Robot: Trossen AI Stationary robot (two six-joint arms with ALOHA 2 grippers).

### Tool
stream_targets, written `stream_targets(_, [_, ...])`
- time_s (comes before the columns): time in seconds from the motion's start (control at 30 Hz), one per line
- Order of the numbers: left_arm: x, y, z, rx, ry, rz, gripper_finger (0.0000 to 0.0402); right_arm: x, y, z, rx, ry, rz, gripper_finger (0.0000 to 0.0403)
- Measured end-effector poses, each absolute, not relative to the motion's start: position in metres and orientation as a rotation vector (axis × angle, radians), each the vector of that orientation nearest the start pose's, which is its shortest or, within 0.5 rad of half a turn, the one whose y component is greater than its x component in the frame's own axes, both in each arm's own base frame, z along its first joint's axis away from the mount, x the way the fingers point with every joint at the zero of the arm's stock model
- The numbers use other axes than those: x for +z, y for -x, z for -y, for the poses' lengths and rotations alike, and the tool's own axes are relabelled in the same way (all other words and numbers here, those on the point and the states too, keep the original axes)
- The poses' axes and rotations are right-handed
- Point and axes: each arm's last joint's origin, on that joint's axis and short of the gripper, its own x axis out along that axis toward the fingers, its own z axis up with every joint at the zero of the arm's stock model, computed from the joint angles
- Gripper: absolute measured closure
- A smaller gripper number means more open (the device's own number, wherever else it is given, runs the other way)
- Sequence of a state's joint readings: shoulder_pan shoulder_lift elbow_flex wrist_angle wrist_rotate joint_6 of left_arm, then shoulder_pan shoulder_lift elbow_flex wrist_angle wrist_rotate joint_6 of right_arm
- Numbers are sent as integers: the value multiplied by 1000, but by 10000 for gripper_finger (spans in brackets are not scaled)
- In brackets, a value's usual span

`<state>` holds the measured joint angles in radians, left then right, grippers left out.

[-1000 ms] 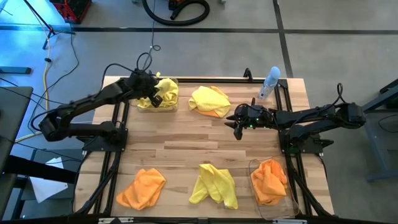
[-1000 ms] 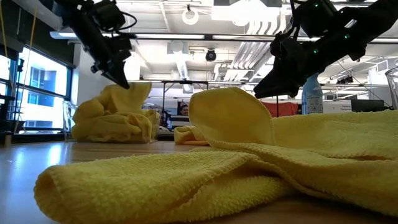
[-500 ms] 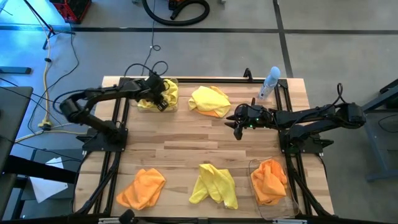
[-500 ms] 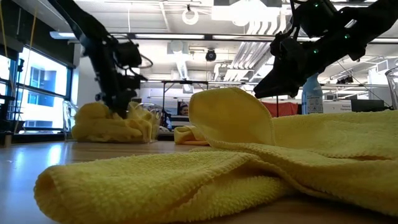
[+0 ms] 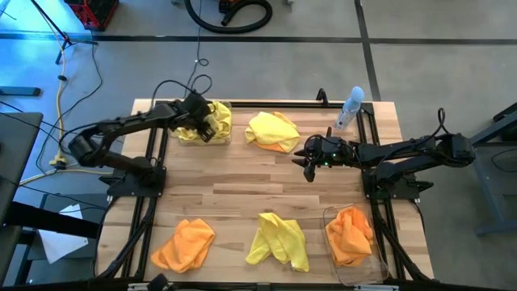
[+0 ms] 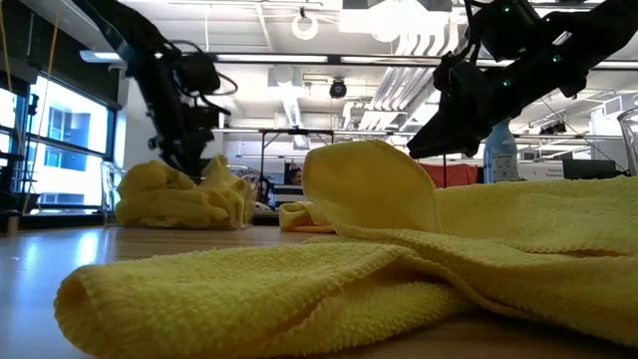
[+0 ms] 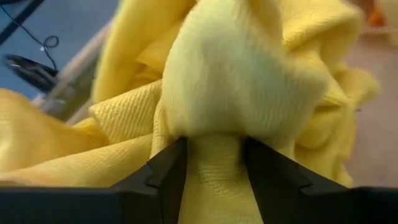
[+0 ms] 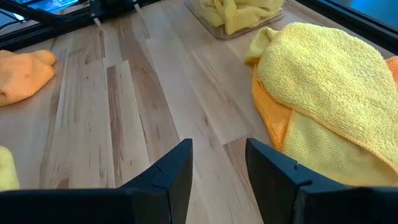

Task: Sort microfiber towel by color & place in baskets
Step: Put the yellow towel into the top transparent bin, then put the orange towel into the bottom transparent bin

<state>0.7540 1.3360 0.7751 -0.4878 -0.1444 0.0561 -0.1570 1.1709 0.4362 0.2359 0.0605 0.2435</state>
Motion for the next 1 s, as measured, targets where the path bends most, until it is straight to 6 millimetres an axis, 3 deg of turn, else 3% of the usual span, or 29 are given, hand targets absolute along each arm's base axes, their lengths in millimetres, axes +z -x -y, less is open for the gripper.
stream_targets(0.2, [231,-161,-155,807,272,-951,249,181,-221,37,-273,-263,-471,259])
stream_targets(0.4, [251,-154,-134,759,318,-821,249,181,-221,37,-274,-270,-470,259])
stream_targets(0.6, [246,-157,-101,590,313,-776,250,180,-221,37,-291,-276,-473,259])
stream_targets(1.0, [247,-166,-44,467,239,-683,250,180,-220,39,-347,-261,-472,259])
